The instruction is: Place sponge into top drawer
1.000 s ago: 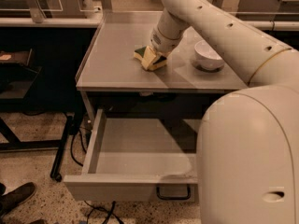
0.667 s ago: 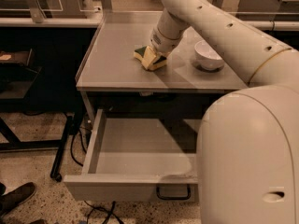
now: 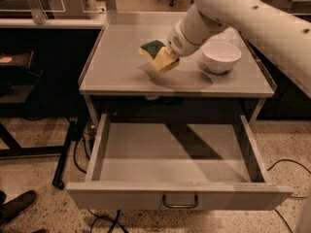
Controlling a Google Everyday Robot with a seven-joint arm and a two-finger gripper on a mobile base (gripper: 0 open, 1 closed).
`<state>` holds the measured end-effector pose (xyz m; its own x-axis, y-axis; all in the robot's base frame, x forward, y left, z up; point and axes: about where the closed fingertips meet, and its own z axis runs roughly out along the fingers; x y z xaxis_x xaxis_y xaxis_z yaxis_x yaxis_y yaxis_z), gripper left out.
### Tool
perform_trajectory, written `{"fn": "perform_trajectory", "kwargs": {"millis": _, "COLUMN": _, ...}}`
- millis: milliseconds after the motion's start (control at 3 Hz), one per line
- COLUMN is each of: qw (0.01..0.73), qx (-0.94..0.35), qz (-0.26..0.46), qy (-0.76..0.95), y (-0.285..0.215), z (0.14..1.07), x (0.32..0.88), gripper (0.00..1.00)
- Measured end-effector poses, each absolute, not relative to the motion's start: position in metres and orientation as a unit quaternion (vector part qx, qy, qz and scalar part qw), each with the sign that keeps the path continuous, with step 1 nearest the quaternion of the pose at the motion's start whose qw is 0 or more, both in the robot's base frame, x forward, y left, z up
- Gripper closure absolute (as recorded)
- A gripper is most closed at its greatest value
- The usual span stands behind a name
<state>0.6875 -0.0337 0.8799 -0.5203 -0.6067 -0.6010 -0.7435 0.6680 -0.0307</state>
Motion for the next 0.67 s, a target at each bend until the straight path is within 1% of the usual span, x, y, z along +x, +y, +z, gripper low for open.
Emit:
{"fn": "perform_trajectory", "kwargs": {"millis": 333, "qw": 0.31, "qx": -0.414, "qz": 0.127, "qy": 0.846, "y": -0.0372, "z": 0.8872, "x": 0.6356, "gripper": 1.0}}
{"fn": "perform_trajectory", "kwargs": {"millis": 667, "qw": 0.304, "qx": -0.419, "qz": 0.127, "qy": 0.846, "y": -0.0389, "z": 0.8834, "x": 0.6257, "gripper": 1.0}}
